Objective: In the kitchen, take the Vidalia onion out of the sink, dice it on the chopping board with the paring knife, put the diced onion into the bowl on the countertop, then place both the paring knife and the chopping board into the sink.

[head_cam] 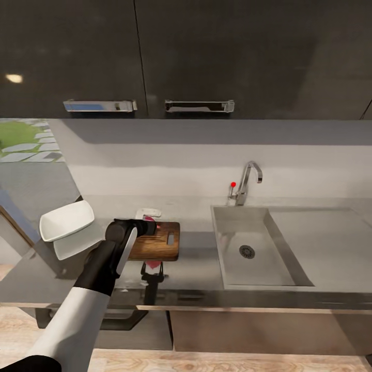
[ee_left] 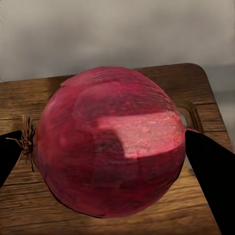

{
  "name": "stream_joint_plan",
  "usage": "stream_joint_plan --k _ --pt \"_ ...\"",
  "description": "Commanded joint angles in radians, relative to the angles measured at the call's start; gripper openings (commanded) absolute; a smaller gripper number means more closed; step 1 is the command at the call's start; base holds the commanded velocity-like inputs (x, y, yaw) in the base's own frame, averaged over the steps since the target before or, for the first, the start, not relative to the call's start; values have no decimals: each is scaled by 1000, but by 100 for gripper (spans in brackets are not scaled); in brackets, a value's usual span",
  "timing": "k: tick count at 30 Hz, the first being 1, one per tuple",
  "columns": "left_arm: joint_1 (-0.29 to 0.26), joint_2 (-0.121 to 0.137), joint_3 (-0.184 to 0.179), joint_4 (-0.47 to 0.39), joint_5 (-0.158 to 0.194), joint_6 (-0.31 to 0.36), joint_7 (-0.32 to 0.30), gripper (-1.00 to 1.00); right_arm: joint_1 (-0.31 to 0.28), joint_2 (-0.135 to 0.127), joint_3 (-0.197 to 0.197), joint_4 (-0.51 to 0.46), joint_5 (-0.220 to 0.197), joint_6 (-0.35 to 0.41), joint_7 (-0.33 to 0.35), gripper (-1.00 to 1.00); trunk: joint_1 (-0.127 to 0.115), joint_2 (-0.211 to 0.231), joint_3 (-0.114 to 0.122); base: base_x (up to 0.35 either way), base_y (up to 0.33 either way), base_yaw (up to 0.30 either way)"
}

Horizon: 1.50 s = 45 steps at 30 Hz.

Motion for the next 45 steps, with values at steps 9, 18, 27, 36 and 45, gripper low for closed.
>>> stream_joint_plan --k 9,18,27,36,45 --pt "-1 0 -1 12 1 4 3 -100 -1 0 6 0 1 0 -9 100 1 -2 -11 0 64 0" --pt "-1 1 -1 20 1 4 3 -100 -1 -1 6 0 1 -1 -9 100 1 -2 -20 0 140 0" --pt "-1 1 -1 28 0 3 3 -100 -1 -4 7 0 2 -3 -5 100 1 -2 -24 0 19 0" --pt "-1 0 -1 28 -1 3 3 -100 -1 -16 7 0 3 -2 -6 100 1 -2 -24 36 -9 0" --pt "-1 0 -1 34 0 2 3 -100 -1 -16 6 0 3 -2 -6 100 1 -2 -24 64 -38 0"
